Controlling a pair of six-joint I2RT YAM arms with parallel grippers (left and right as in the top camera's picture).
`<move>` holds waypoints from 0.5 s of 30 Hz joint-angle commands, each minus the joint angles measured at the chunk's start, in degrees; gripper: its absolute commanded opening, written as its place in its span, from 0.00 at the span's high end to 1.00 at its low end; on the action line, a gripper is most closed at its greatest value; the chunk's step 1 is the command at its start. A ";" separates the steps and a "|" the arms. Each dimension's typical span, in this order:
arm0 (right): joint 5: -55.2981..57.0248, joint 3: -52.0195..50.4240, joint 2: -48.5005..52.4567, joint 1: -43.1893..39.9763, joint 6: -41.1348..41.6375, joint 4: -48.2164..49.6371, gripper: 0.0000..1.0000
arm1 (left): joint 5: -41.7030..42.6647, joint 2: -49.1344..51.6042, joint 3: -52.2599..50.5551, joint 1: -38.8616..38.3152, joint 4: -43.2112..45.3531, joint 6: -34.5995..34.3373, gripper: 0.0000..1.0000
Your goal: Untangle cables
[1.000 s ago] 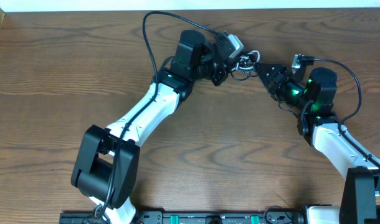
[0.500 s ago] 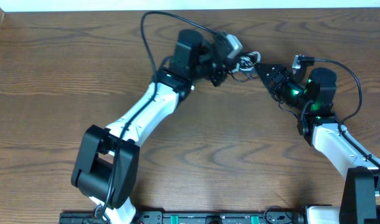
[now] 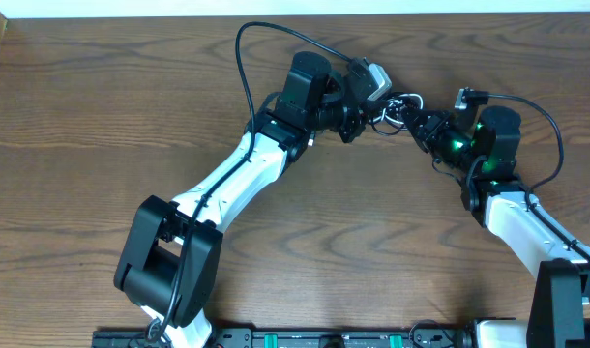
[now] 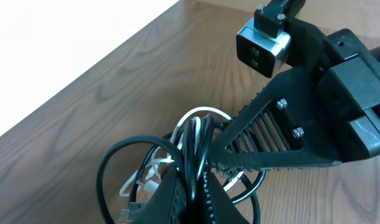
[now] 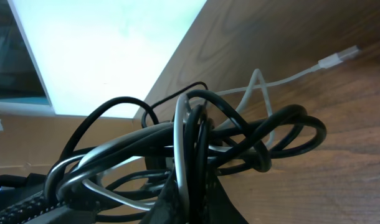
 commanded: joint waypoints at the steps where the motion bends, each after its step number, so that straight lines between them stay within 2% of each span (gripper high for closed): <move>1: 0.68 -0.04 0.07 0.33 -0.96 -0.26 0.99 | -1.49 -0.96 1.27 0.13 0.48 0.52 0.92; 9: -7.04 -0.04 0.07 0.09 -0.31 5.70 0.99 | -19.34 -0.94 1.27 1.36 -0.76 0.48 0.92; 15: -13.77 -0.04 0.07 -0.57 0.81 9.86 0.99 | -23.76 -0.94 1.27 4.39 -1.36 0.31 0.92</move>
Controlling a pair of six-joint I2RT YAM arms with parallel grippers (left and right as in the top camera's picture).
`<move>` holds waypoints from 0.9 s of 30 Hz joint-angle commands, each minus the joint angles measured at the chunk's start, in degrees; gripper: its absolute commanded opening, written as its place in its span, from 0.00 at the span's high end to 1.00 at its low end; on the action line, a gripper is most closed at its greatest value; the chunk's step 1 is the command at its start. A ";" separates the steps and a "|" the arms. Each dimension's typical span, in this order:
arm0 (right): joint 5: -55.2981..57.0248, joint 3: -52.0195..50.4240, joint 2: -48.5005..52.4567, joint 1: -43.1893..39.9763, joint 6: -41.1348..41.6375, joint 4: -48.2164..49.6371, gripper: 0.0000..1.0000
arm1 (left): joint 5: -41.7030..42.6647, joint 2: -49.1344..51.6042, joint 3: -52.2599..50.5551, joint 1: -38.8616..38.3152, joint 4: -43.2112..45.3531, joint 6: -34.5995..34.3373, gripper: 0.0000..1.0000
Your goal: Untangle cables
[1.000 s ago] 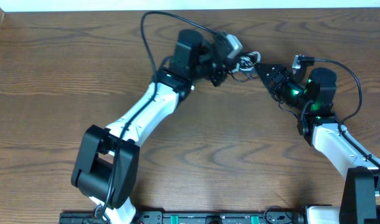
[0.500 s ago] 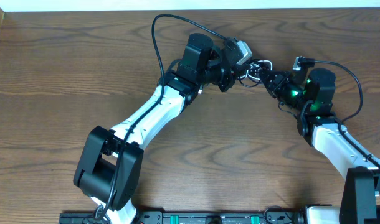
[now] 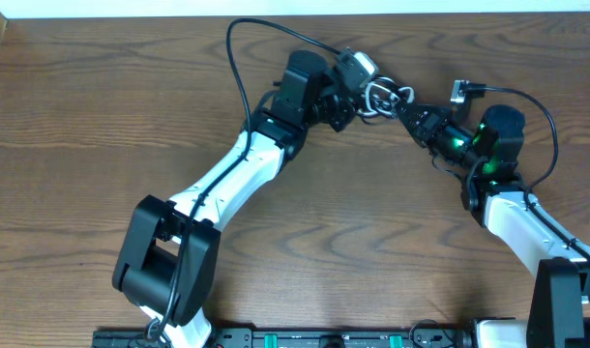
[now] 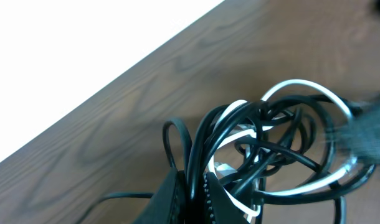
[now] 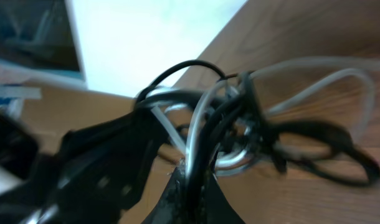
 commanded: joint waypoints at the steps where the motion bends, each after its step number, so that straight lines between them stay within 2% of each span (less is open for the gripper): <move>1: -6.67 0.04 -0.17 -0.55 0.28 2.10 0.99 | -6.91 -0.94 1.27 3.21 -0.31 0.22 0.93; 9: -9.55 0.04 -0.17 -0.55 0.87 4.81 0.99 | -6.67 -0.94 1.27 3.56 -0.74 -0.24 0.93; 12: -7.63 0.04 -0.17 -0.59 0.90 4.02 0.98 | -2.93 -0.94 1.27 3.56 -0.72 -0.98 0.93; 13: -6.62 0.04 -0.17 -0.59 0.90 3.89 0.88 | -1.03 -0.94 1.27 3.56 -0.72 -0.98 0.93; 14: -5.20 0.04 -0.17 -0.59 0.90 2.89 0.73 | 0.76 -0.96 1.27 3.56 -0.66 -0.98 0.92; 18: 0.09 0.04 -0.17 -0.46 0.92 -2.03 0.47 | 6.86 -0.96 1.27 3.39 0.11 -1.01 0.93; 21: 1.66 0.04 -0.17 -0.13 0.87 -3.61 0.39 | 9.35 -0.96 1.27 2.69 0.42 -1.01 0.93; 27: 6.75 0.04 -0.17 0.13 0.87 -3.76 0.38 | 10.82 -0.96 1.27 0.46 1.05 -0.98 0.93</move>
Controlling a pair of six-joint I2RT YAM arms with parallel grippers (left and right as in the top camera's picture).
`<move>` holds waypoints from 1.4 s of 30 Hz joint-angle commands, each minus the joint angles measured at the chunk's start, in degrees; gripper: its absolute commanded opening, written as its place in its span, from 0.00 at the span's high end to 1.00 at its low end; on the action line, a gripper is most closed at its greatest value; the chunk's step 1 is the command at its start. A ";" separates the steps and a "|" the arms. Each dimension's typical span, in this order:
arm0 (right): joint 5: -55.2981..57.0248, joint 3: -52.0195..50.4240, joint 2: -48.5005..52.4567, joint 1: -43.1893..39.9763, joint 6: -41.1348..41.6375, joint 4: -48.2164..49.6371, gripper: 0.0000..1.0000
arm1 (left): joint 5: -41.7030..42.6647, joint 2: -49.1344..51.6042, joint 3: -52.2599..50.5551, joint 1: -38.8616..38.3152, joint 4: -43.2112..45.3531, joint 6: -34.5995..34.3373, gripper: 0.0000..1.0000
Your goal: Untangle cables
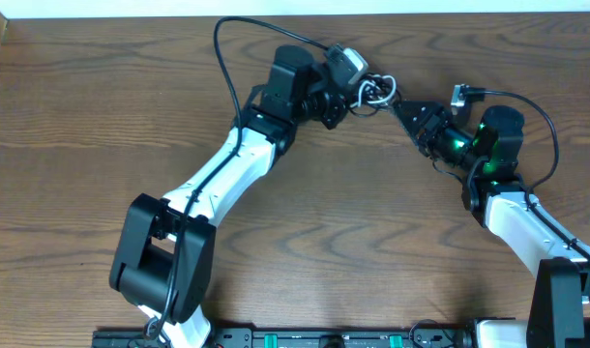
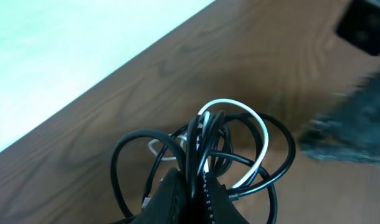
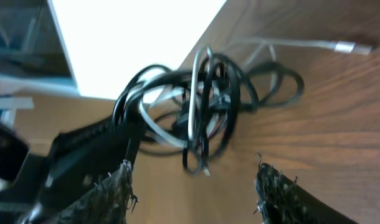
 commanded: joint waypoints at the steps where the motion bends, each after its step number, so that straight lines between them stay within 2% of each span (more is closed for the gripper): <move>1: 5.03 0.13 -0.17 0.39 -0.20 -0.02 0.38 | 4.22 -0.96 1.27 -1.53 1.40 -0.68 0.93; 9: 11.34 0.13 -0.04 1.29 -1.38 -2.67 0.48 | 7.58 -0.96 1.27 -3.54 2.89 -0.68 0.93; 10: 11.54 0.13 0.04 1.31 -1.51 -2.54 0.54 | 8.39 -0.96 1.27 -3.67 3.04 -0.68 0.93; 11: 11.65 0.13 0.04 1.31 -1.51 -2.54 0.65 | 8.39 -0.96 1.27 -3.80 3.02 -0.68 0.92; 12: 11.80 0.13 0.04 1.31 -1.51 -2.54 0.83 | 8.28 -0.96 1.27 -3.82 3.02 -0.68 0.93; 13: 11.93 0.13 0.04 1.31 -1.51 -2.54 0.96 | 8.31 -0.96 1.27 -3.82 3.02 -0.68 0.92; 14: 11.98 0.13 0.04 1.31 -1.51 -2.56 0.99 | 8.31 -0.96 1.27 -3.82 3.02 -0.70 0.93; 24: 12.72 0.13 0.04 1.29 -5.51 -2.69 0.99 | 11.28 -0.96 1.27 -3.74 2.97 -0.70 0.93; 29: 8.74 0.13 0.04 0.87 -9.27 -7.45 0.99 | 5.60 -0.96 1.27 -3.69 3.10 -0.70 0.92; 33: 11.85 0.13 0.04 0.39 -13.99 -16.81 0.99 | 2.49 -0.98 1.29 -3.69 3.98 -0.66 0.93; 39: 15.87 0.13 0.04 0.26 -15.76 -22.03 0.99 | -4.96 -1.01 1.27 -3.30 4.13 -0.46 0.93; 42: 16.24 0.15 0.04 -0.35 -17.05 -23.80 0.99 | -5.55 -1.22 1.27 -2.45 4.17 -0.46 0.92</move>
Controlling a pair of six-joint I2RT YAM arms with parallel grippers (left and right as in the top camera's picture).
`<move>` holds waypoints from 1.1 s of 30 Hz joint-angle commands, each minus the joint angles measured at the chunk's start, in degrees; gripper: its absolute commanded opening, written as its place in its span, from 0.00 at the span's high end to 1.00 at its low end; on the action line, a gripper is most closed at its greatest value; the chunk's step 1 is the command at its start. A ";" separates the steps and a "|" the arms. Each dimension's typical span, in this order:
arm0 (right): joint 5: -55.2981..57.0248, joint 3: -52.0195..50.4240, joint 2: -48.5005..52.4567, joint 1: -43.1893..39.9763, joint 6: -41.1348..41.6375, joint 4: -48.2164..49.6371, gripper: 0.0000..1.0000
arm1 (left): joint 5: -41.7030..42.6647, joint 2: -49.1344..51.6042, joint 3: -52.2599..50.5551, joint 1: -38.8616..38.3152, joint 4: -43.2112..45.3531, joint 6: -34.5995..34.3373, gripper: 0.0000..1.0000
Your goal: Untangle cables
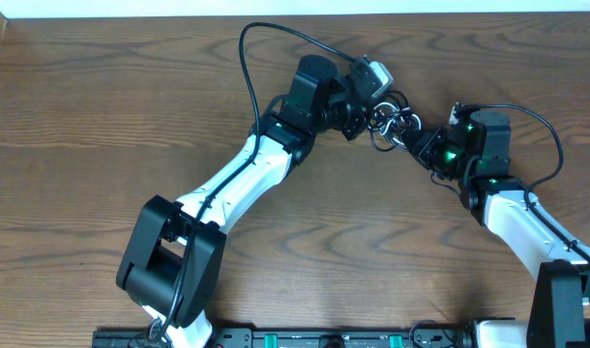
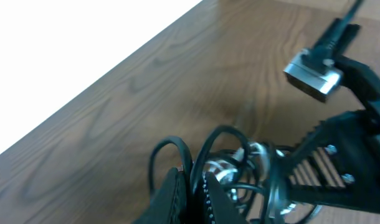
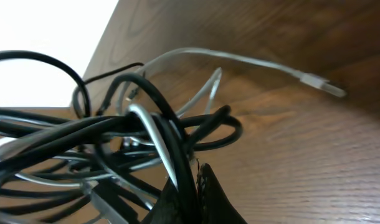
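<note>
A knot of black, grey and white cables (image 1: 390, 121) hangs between my two grippers near the table's far edge. My left gripper (image 1: 366, 114) grips it from the left; in the left wrist view that gripper (image 2: 191, 183) is shut on black strands of the tangle (image 2: 237, 163). From the right, my right gripper (image 1: 412, 141) is shut on a black strand, seen close in its wrist view (image 3: 193, 180). Loops of the tangle (image 3: 115, 134) fill that view's left. One white cable ends in a loose plug (image 3: 318, 83) over the wood.
The brown wooden table (image 1: 102, 116) ends at a white strip along the far edge (image 1: 276, 8). A black camera lead (image 1: 266, 39) arcs over the left arm, and another (image 1: 545, 126) loops behind the right wrist.
My right gripper, open and apart from the tangle before, is now shut on a black strand. The left gripper has moved right with the tangle, back toward the right gripper.
Both grippers were shut on the tangle close together, then again slightly further left. Later the right gripper was open and clear of it, while the left held the whole knot off to the left. Now both hold it again.
</note>
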 commanded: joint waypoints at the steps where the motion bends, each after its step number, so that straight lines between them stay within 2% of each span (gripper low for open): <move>1: 5.14 -0.83 0.37 -1.38 -4.35 -3.63 0.99 | -5.09 -1.49 1.49 2.14 1.64 -0.26 0.93; 15: 12.04 -0.83 0.37 -2.19 -9.51 -12.31 0.99 | -5.09 -4.09 1.49 5.35 1.60 -0.28 0.93; 24: 14.71 -0.83 0.37 -2.19 -11.96 -13.27 0.99 | -5.07 -4.55 1.49 5.73 1.44 -0.28 0.93; 33: 28.02 -0.83 0.37 -2.19 -15.28 -12.87 0.99 | -4.98 -4.55 1.49 5.73 0.31 -0.28 0.93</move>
